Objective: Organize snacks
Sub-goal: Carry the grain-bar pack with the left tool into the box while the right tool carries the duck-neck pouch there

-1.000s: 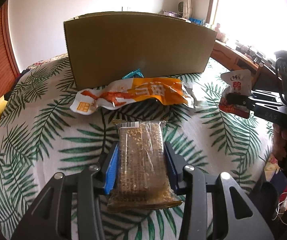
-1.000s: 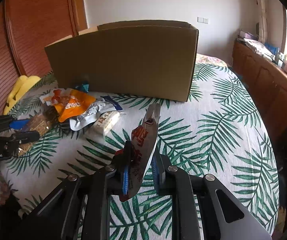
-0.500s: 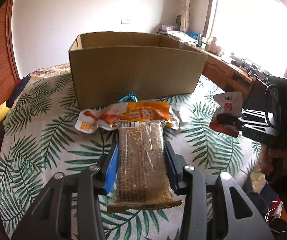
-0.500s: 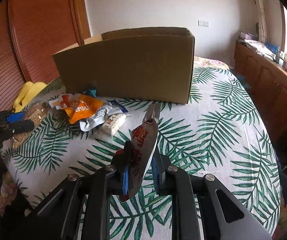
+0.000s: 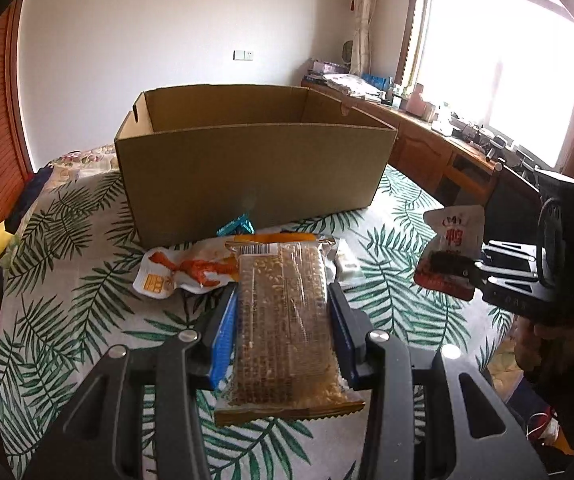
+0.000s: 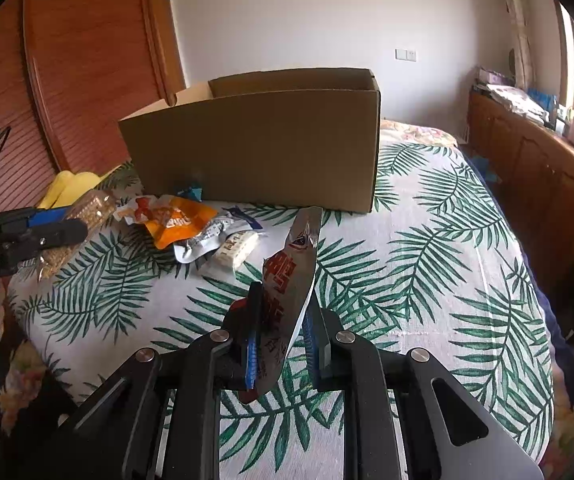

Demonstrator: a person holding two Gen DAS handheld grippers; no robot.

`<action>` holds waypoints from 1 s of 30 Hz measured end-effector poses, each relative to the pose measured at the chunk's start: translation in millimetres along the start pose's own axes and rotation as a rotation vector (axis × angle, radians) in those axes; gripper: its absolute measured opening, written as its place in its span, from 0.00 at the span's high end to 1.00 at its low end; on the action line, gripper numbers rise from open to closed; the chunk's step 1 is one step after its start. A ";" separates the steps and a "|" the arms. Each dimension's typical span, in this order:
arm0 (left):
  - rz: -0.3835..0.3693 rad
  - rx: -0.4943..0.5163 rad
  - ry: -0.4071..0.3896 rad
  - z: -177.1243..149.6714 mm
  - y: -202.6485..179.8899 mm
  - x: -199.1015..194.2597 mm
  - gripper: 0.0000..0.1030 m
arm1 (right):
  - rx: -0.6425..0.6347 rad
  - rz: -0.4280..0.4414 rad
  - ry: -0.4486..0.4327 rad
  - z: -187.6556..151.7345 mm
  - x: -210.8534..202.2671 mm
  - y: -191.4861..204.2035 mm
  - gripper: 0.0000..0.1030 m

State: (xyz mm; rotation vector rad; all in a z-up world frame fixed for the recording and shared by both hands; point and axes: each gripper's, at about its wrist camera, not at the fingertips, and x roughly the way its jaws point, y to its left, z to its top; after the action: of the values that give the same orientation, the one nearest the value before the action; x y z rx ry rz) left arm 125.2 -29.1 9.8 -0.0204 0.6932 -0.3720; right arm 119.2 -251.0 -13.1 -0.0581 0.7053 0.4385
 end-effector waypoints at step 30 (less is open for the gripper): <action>-0.001 0.019 -0.166 124.7 28.4 28.7 0.60 | -0.095 0.056 -0.148 92.5 13.0 0.2 0.84</action>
State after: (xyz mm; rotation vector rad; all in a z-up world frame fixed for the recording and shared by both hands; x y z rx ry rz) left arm 233.1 -25.4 84.2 -0.0329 0.5256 -0.3736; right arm 184.7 -227.7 49.3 -0.0950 0.5408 0.5243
